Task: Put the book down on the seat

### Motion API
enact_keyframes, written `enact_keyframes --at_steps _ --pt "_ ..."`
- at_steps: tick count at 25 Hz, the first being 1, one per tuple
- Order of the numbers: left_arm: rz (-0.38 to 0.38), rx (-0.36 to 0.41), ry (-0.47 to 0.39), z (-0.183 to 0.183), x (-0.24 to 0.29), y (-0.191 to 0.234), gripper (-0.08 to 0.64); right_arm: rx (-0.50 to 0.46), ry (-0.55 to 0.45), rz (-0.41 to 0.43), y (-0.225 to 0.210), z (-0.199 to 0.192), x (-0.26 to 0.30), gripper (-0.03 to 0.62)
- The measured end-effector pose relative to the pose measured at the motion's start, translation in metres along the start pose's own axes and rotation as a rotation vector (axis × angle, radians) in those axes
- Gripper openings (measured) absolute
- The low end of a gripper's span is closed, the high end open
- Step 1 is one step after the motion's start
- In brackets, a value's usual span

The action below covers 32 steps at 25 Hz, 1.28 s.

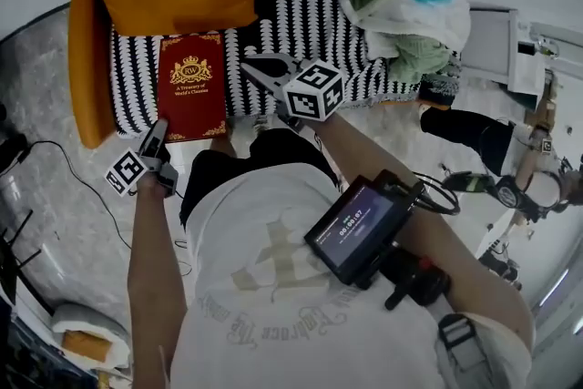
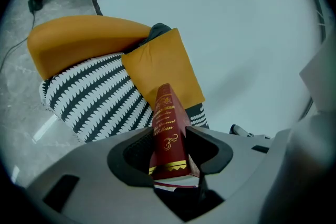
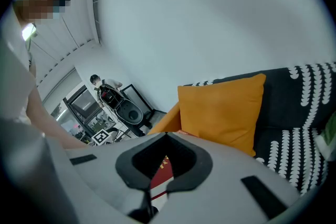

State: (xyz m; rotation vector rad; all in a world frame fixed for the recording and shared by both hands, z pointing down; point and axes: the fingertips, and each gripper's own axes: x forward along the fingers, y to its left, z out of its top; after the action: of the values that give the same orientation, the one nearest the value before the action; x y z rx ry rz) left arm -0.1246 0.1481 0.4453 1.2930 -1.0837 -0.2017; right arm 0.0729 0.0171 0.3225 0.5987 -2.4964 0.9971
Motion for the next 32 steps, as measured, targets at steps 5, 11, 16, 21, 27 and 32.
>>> enact_keyframes --at_steps 5,11,16,21,27,32 --pt "0.007 0.004 0.049 -0.018 0.014 0.016 0.199 0.028 0.02 -0.009 -0.006 -0.02 0.002 0.014" --pt "0.001 0.006 0.06 -0.028 0.036 0.033 0.199 0.045 0.041 -0.015 -0.024 -0.041 0.003 0.014" --pt "0.005 0.001 0.063 -0.034 0.05 0.042 0.199 0.068 0.052 -0.018 -0.038 -0.055 0.001 0.015" --pt "0.003 0.006 0.045 -0.028 0.056 0.059 0.199 0.087 0.071 -0.01 -0.04 -0.069 0.008 0.014" --pt "-0.006 -0.009 0.025 -0.026 0.068 0.083 0.198 0.111 0.13 -0.023 -0.037 -0.104 0.013 0.014" --pt "-0.007 0.002 0.005 -0.021 0.083 0.096 0.198 0.13 0.172 -0.031 -0.041 -0.124 0.015 0.014"
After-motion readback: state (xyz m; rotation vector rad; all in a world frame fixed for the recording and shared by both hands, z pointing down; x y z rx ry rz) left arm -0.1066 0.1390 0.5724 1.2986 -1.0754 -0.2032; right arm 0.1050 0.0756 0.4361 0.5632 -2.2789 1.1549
